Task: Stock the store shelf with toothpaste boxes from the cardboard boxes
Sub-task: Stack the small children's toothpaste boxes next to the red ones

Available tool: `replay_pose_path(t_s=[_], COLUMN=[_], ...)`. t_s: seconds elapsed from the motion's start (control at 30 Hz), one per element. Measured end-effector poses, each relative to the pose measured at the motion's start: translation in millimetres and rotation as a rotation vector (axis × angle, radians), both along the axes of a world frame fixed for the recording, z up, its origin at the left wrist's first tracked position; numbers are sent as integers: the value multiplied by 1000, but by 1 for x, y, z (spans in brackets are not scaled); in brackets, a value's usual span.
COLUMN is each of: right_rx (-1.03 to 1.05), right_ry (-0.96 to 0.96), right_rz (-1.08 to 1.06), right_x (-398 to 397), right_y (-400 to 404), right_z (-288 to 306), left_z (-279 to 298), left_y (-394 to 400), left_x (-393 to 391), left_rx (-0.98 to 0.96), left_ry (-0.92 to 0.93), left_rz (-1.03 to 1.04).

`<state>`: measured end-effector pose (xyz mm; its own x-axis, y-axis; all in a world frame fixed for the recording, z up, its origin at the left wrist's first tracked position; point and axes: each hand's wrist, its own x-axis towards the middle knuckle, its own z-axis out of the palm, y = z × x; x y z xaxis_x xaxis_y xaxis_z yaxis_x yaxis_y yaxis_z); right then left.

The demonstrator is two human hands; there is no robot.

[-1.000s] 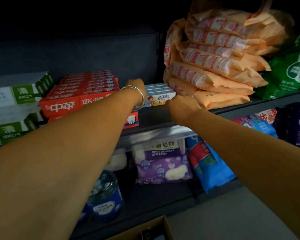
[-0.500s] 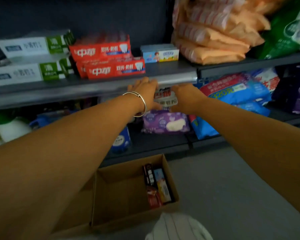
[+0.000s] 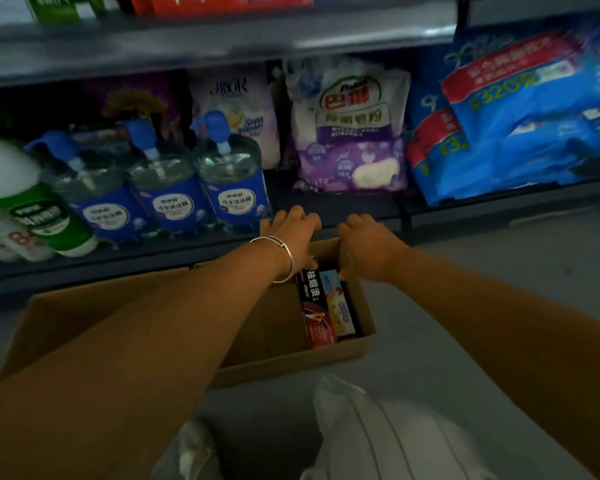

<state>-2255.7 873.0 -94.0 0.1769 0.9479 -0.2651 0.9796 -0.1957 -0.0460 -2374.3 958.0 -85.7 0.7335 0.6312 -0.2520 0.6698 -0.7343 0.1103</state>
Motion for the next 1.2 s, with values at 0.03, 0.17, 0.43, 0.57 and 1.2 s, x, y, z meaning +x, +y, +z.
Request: replay_pose_path(t_s=[0.03, 0.17, 0.43, 0.57, 1.2], right_rx=[-19, -56, -196, -255, -389], right_ry=[-4, 50, 149, 195, 119], right_rz=[11, -11, -82, -119, -195], right_x=[-1, -1, 2, 3, 1], right_y=[3, 14, 41, 58, 78], right_z=[-12, -50, -114, -136, -165], left_z=[-10, -47, -108, -127, -155], left_y=[2, 12, 38, 51, 73], left_x=[1, 6, 14, 17, 20], left_rx=[-3, -26, -84, -98, -104], left_ry=[12, 60, 137, 142, 113], left_rz=[-12, -49, -113, -146, -252])
